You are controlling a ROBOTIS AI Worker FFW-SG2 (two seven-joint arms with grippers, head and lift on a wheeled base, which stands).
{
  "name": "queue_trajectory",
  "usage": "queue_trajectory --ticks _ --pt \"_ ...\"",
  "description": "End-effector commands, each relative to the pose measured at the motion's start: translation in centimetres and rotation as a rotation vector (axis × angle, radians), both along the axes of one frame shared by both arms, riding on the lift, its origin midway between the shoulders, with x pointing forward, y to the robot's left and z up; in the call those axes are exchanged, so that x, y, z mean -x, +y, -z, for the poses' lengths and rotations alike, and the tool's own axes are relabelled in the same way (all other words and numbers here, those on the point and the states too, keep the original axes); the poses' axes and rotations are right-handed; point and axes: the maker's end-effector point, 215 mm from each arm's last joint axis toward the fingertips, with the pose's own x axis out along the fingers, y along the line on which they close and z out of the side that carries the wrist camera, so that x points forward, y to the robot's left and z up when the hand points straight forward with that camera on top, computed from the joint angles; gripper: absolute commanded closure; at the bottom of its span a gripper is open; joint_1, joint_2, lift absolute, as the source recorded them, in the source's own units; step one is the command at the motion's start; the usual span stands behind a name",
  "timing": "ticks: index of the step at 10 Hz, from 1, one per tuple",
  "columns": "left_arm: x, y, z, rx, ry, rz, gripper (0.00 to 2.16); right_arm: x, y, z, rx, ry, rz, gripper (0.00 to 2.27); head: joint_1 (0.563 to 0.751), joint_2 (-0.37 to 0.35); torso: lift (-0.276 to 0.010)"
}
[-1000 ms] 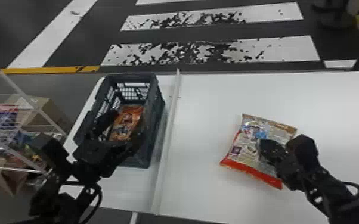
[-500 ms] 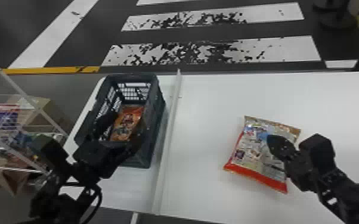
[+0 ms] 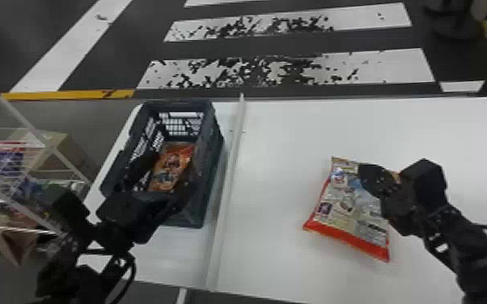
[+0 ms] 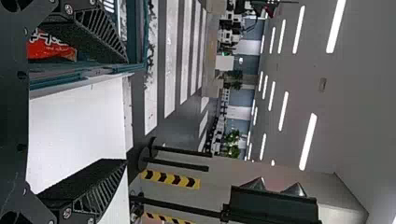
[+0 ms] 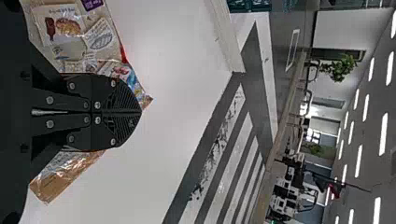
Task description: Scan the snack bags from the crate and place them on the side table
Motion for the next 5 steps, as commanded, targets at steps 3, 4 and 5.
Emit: queue_trajectory --ticks 3,4,5 --pt "0.2 0.6 -0.3 0.000 -0.004 -0.007 0.12 -2.6 -1.3 3.0 0.039 0.053 0.014 2.14 0.695 0.197 -0.094" --pt "0.2 0.5 -0.4 -0.001 -0.006 -0.007 0.12 -3.2 -1.8 3.8 0.052 0.072 0.017 2.14 0.695 0.194 -0.094" --pt "0.2 0.5 -0.4 -0.001 -0.006 -0.007 0.12 -3.3 -2.0 4.9 0.061 0.098 0.010 2.14 0.695 0.188 -0.094"
